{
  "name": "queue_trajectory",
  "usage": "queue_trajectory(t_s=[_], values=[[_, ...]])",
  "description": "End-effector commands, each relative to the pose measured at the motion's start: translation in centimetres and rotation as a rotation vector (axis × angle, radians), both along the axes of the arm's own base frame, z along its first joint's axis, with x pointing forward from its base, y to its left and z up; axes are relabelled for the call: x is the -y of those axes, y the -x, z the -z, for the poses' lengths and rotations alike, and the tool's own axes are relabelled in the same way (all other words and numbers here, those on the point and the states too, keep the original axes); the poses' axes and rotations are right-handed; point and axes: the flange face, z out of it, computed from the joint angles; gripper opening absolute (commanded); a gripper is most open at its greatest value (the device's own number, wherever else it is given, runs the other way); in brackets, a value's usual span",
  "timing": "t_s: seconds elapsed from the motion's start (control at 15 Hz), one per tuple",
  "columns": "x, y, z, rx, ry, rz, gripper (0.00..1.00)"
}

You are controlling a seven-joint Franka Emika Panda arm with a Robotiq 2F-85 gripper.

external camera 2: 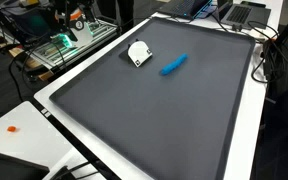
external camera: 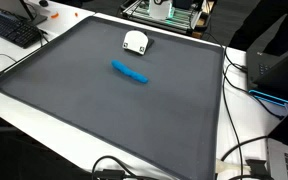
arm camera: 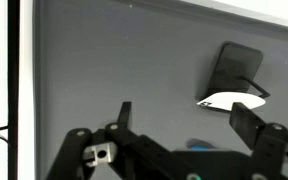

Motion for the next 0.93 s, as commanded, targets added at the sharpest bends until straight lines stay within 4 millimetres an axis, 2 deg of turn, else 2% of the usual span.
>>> queue_trajectory(t_s=[0.0,0.13,0.27,0.67,0.87], values=[[0.0,0.0,0.0,-0.001,0.000,0.000,1.00],[0.0,0.0,0.0,-0.001,0.000,0.000,1.00],[-2.0,-0.6,0.8,-0.022,-0.020,0.048,1.00],[-12.6,-2.5,3.5,-0.093,-0.168,0.327,1.00],[-16.4,-2.6,5.2,-0.141,-0.181,0.481,1.00]])
